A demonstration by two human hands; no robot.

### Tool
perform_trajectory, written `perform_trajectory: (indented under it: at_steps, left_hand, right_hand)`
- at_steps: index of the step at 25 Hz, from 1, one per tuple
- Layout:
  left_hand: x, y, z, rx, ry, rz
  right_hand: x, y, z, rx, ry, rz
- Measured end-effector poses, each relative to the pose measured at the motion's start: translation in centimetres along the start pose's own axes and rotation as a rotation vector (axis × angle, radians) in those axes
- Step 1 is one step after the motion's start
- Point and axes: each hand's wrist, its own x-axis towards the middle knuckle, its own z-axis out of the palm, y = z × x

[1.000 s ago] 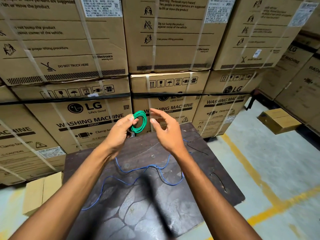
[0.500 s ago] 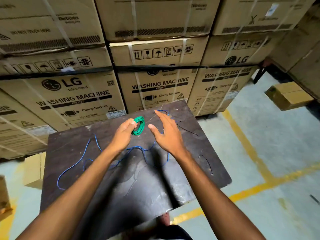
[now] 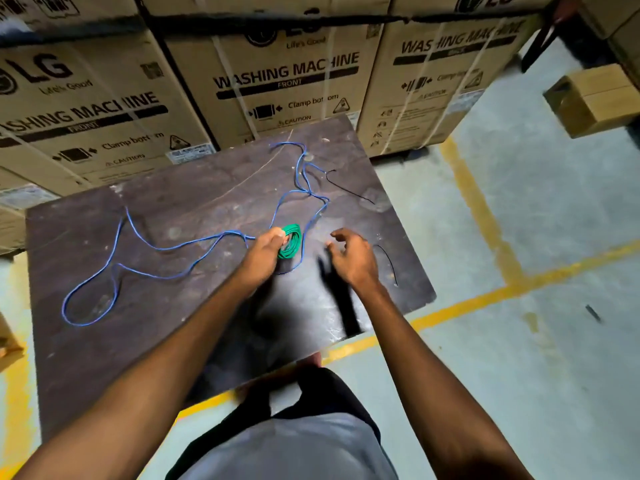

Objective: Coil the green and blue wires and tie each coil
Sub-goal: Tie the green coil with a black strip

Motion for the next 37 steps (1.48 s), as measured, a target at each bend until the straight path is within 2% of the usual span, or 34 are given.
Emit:
perform_trajectory:
  at_steps: [3, 6, 14, 20, 24, 28, 33, 37]
  left_hand:
    - [0.8, -0.9, 2.3, -0.025, -0.033, -0.036]
    - [1.7, -2.2, 4.1, -0.007, -0.071, -0.023]
    - [2.6, -3.3, 5.3, 0.025, -0.092, -0.004]
    - [2.2, -3.0, 4.6, -0.024, -0.105, -0.011]
    - [1.5, -2.9, 4.3, -0.014, -0.107, 0.012]
    - [0.8, -2.9, 4.1, -0.003, -0.11, 0.04]
    - [0.6, -3.5, 4.1, -0.025, -0.116, 0.009]
    - [0.5, -3.6, 4.2, -0.042, -0.115, 0.001]
  right_hand:
    - [1.0, 4.6, -0.7, -0.092, 0.066, 0.098]
    - [2.0, 8.3, -1.1, -0.221, 0.107, 0.115]
    - [4.8, 10.6, -1.2, -0.492, 0.127, 0.044]
    - [5.8, 10.4, -1.3, -0.477, 0.085, -0.027]
    - [4.9, 10.5, -1.3, -0.385, 0.058, -0.199]
    - [4.1, 11.2, -1.0, -0.369, 0.1, -0.137]
    - [3.8, 11.2, -0.8, -0.462, 0.038, -0.046]
    - [3.4, 10.4, -0.4, -0.475, 0.02, -0.162]
